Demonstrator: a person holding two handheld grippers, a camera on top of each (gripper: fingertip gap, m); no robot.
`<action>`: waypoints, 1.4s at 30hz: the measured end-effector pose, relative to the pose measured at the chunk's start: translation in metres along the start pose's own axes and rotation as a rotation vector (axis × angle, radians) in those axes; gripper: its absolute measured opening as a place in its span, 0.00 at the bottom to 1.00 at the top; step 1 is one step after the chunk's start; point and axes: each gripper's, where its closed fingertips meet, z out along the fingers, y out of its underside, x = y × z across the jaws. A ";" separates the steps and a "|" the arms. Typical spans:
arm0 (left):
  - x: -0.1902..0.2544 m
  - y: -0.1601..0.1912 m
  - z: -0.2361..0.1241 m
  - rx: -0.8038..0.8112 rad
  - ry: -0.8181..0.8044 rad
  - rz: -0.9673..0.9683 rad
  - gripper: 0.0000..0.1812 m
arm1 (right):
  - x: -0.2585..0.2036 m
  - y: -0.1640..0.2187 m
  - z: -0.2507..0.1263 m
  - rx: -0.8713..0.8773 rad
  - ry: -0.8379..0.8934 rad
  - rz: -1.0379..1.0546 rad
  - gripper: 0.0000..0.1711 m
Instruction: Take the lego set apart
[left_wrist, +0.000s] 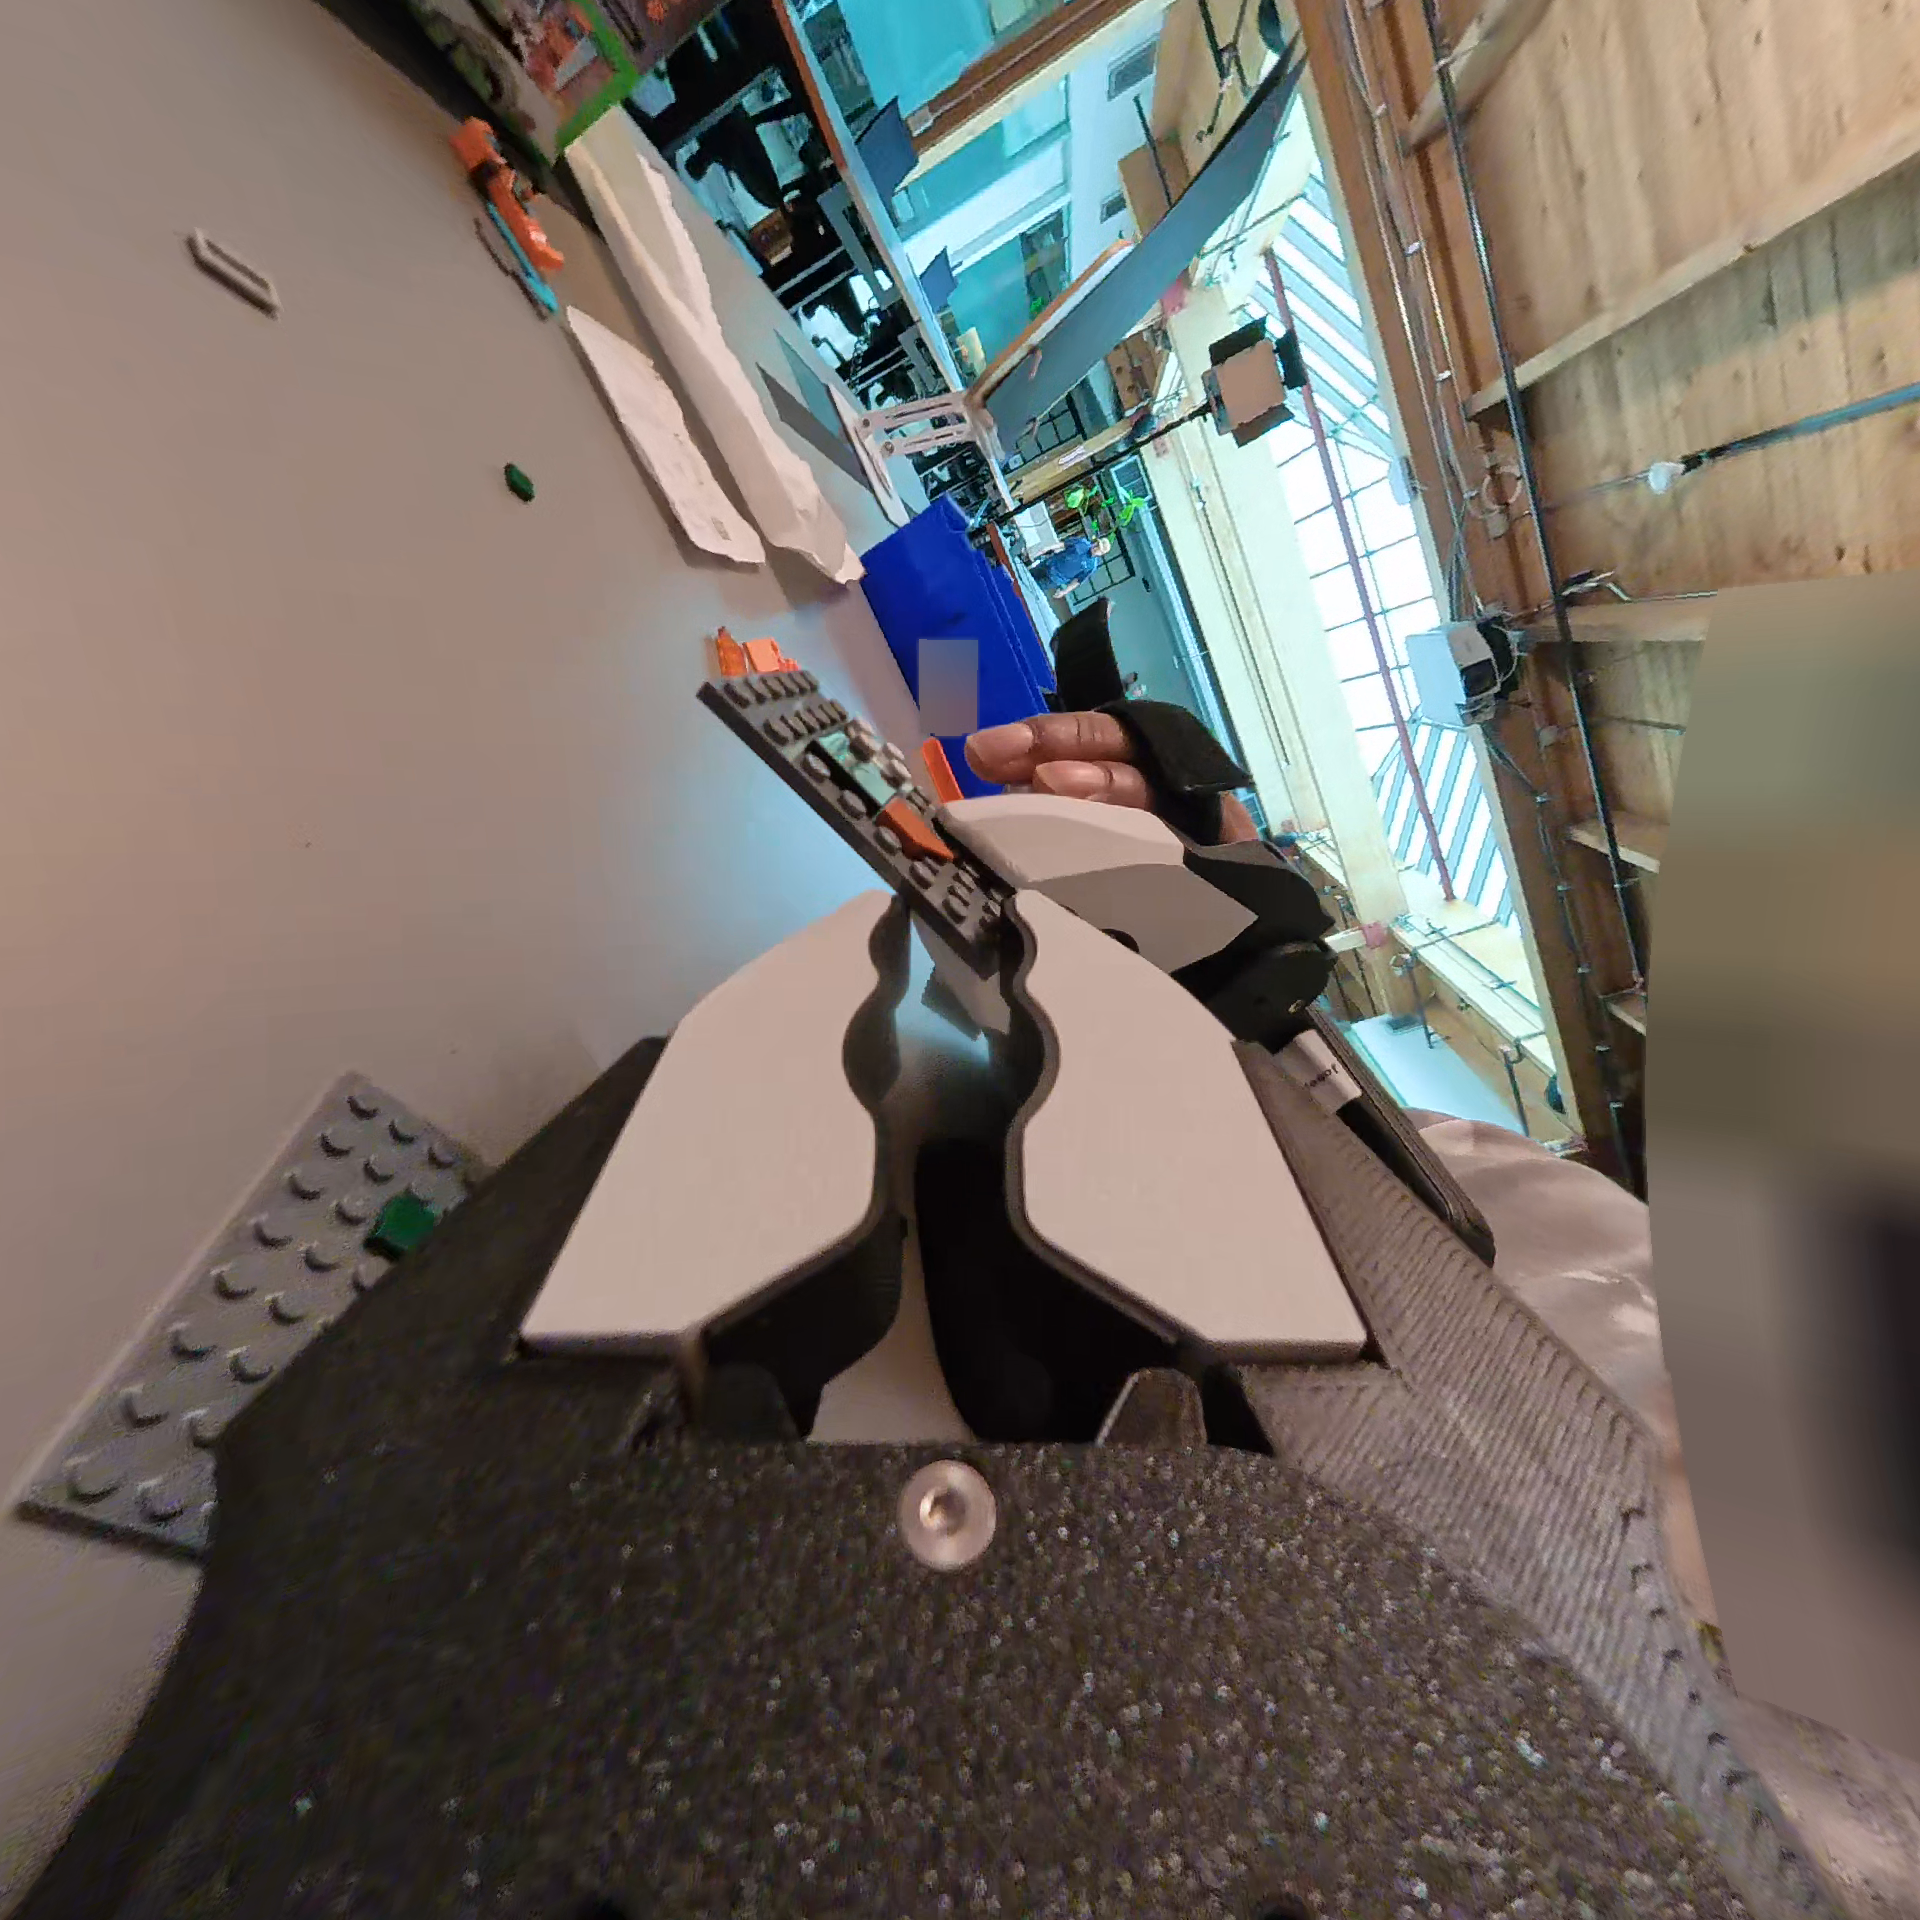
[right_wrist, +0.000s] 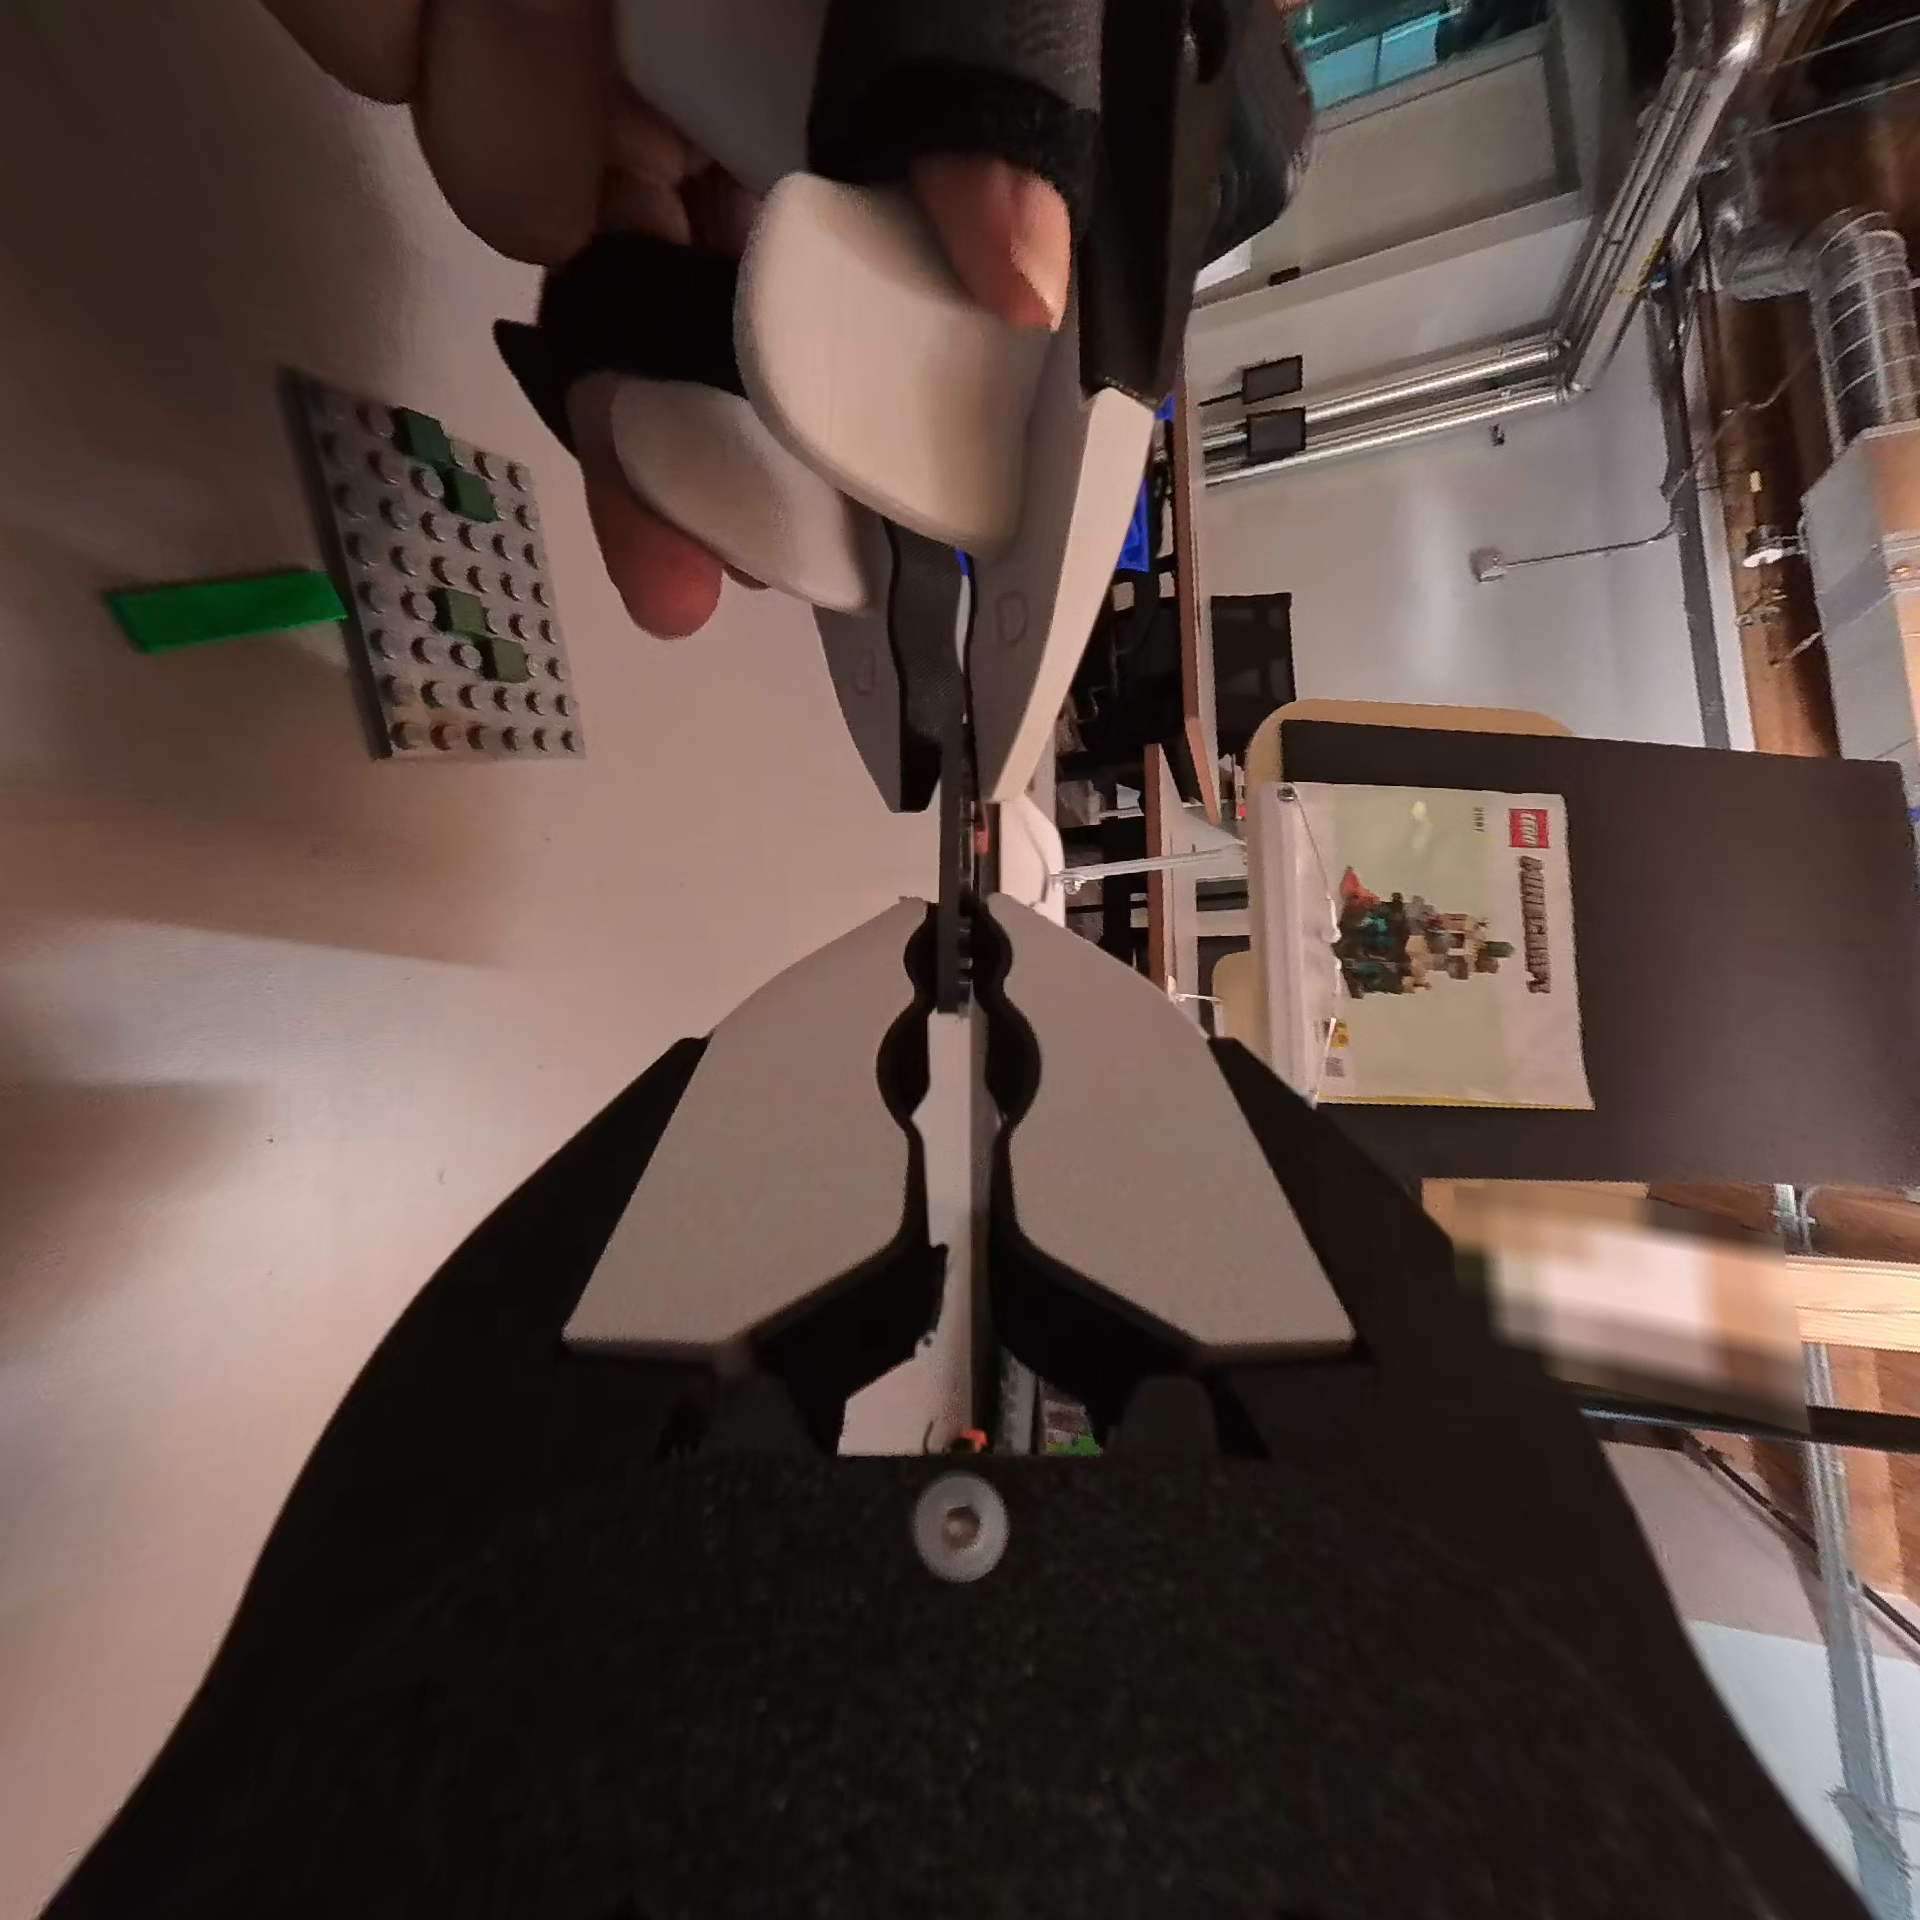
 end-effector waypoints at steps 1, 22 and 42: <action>-0.002 0.001 -0.001 -0.007 -0.002 -0.009 0.08 | -0.003 0.000 0.001 0.003 -0.014 0.005 0.03; -0.038 0.021 0.009 -0.179 -0.346 0.117 0.03 | -0.036 0.005 -0.002 0.158 -0.353 0.442 0.14; -0.047 0.032 0.008 -0.308 -0.528 0.399 0.03 | -0.051 0.005 -0.005 0.075 -0.357 0.236 0.12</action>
